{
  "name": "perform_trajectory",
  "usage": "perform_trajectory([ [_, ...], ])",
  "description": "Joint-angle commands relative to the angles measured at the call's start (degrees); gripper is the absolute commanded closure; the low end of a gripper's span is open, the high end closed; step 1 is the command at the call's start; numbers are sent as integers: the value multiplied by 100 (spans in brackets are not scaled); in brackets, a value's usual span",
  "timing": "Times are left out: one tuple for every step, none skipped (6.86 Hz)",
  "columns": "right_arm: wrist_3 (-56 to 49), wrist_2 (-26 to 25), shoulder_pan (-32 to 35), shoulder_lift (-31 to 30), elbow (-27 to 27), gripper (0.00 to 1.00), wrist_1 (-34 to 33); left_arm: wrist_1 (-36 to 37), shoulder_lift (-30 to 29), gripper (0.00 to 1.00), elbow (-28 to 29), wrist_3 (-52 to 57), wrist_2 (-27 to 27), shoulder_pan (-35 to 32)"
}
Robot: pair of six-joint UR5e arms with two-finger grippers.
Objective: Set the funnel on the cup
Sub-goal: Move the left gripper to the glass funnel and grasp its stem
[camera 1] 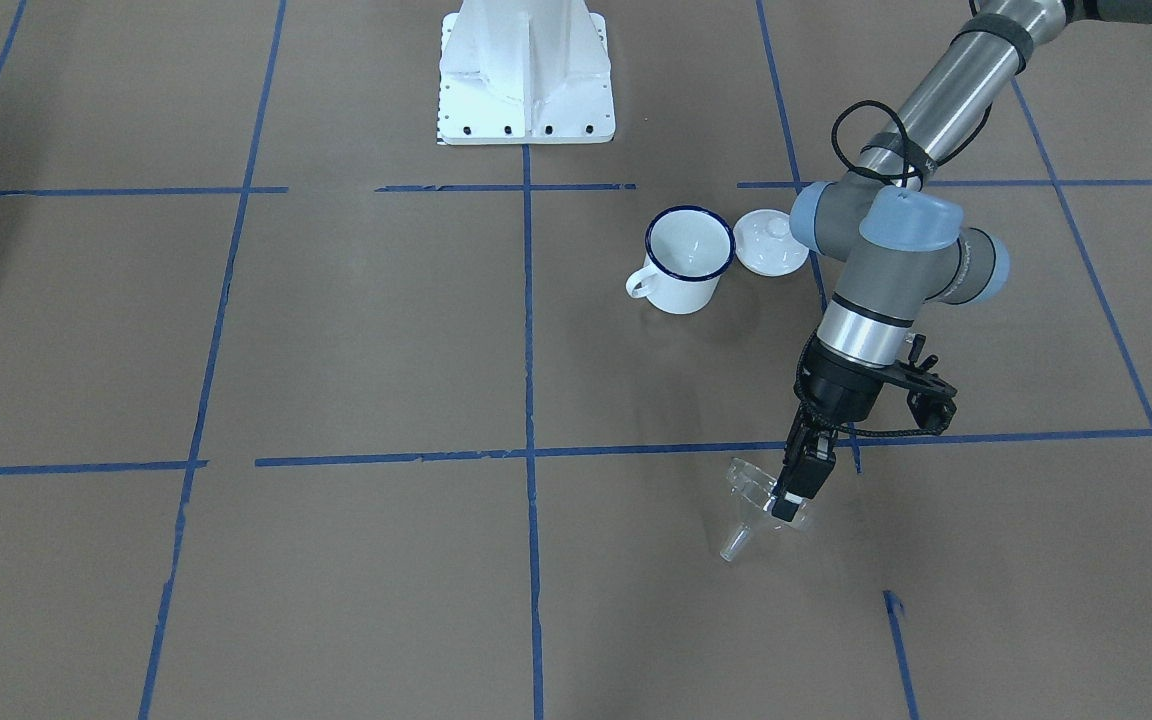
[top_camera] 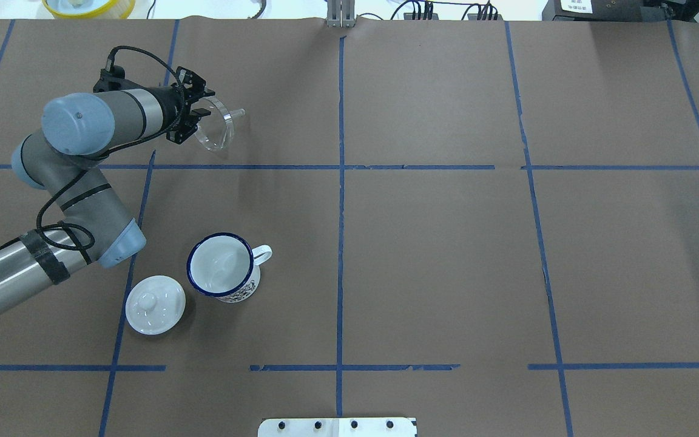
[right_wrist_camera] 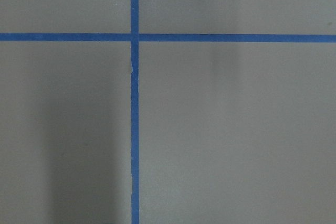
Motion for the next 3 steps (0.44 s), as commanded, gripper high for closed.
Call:
perform_trajectory([
  [0,0,0,0,0,0,0,6,-13,73,12,3,3,0],
  [0,0,0,0,0,0,0,6,-39,75,21,-6,12,0],
  [0,0,0,0,0,0,0,6,-92,75,39,-6,55,0],
])
